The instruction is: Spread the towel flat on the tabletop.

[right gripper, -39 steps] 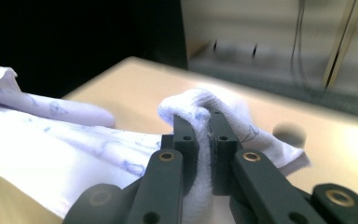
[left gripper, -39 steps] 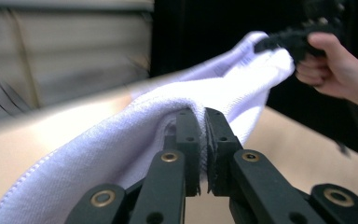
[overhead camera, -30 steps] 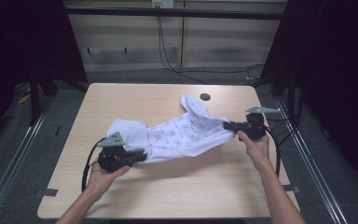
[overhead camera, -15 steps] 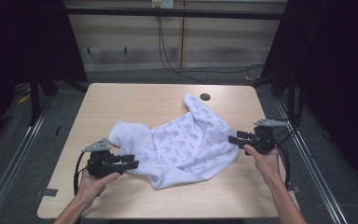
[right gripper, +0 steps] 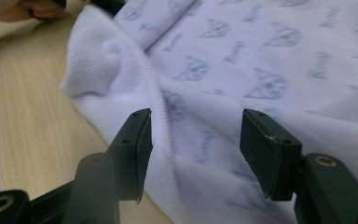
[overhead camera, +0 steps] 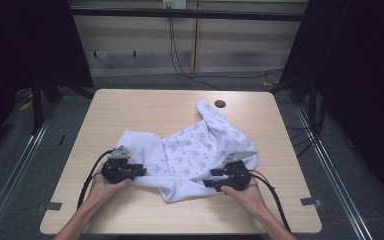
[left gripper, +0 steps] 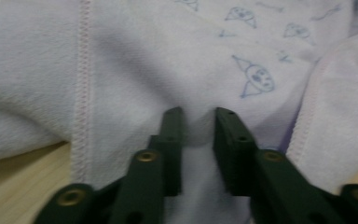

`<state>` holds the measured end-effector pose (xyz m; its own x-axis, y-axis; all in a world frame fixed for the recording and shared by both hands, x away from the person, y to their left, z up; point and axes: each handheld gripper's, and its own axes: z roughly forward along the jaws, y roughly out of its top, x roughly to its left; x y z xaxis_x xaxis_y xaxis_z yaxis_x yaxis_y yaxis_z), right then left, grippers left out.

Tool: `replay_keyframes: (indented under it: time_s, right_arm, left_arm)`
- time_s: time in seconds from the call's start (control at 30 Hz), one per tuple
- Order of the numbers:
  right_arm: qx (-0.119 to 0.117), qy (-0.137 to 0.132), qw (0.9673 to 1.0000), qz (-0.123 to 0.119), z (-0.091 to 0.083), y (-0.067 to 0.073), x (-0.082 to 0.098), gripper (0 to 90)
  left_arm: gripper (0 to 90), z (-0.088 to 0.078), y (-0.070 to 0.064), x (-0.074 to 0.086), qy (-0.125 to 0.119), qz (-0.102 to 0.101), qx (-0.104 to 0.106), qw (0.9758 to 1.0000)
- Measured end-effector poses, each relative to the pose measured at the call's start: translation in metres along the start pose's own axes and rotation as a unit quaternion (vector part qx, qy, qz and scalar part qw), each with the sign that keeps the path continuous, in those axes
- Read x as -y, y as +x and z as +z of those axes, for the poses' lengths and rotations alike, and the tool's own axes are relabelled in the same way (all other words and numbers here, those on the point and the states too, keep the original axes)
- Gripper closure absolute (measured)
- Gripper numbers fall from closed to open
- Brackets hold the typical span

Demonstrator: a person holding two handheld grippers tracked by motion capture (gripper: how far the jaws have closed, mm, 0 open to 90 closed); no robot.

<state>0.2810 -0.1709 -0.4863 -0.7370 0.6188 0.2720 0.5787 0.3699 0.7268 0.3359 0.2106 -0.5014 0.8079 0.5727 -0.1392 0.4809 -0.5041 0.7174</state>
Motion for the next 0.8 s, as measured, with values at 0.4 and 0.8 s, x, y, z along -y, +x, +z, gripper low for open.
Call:
replay_keyframes:
  time_s: [0.4, 0.8]
  right_arm:
    - [-0.076, 0.016, 0.9947, -0.066, 0.033, 0.06, -0.005, 41.2]
    - [-0.115, 0.0, 0.9903, -0.079, 0.058, 0.072, -0.029, 41.7]
  left_arm:
    - [76.7, -0.013, -0.072, 0.015, 0.039, 0.023, 0.07, 0.9965]
    - [67.6, -0.044, 0.008, 0.006, -0.092, -0.09, -0.004, 0.9917]
